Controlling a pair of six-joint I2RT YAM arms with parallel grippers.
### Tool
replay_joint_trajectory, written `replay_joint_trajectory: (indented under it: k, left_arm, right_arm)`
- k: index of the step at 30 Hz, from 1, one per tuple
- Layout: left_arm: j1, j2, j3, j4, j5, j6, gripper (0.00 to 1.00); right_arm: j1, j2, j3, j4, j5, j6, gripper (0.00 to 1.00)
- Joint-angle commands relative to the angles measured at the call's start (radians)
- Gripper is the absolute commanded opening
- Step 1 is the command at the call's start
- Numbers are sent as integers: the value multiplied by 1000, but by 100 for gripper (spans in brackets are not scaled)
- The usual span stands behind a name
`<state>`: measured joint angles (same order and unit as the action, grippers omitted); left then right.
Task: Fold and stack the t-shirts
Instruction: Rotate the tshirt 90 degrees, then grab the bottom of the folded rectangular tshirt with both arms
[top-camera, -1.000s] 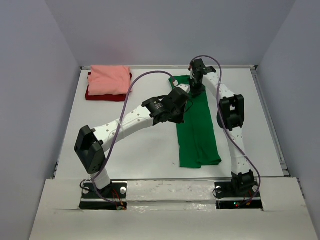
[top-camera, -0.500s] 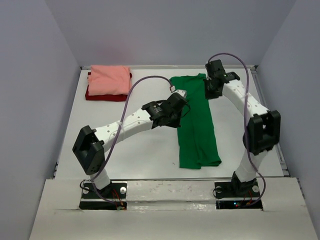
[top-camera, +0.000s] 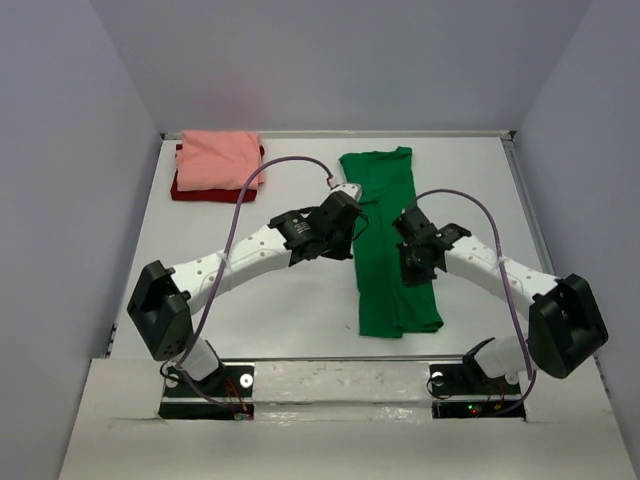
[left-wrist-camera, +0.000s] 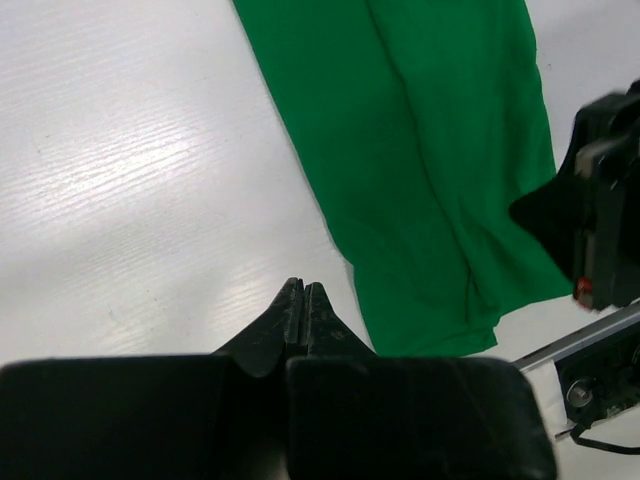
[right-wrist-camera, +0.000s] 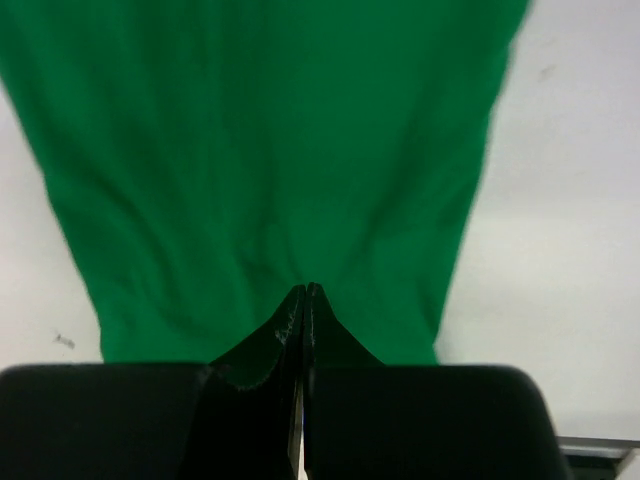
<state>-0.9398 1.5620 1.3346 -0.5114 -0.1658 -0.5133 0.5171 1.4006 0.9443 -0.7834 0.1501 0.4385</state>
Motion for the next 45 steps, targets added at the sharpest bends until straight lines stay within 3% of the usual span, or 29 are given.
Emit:
replay_joint_trajectory:
  k: [1,11,45]
  left_arm:
    - [6,-49,0,28,-11,-7,0]
    - [10,-71,12,14,-12,13,0]
    - [61,-135,-68,2,0,24,0]
  right_arm:
    - [104,-37,-50,32,19,140,0]
    - [259,70,-95,55,63,267,0]
    - [336,353,83,98,77,226,0]
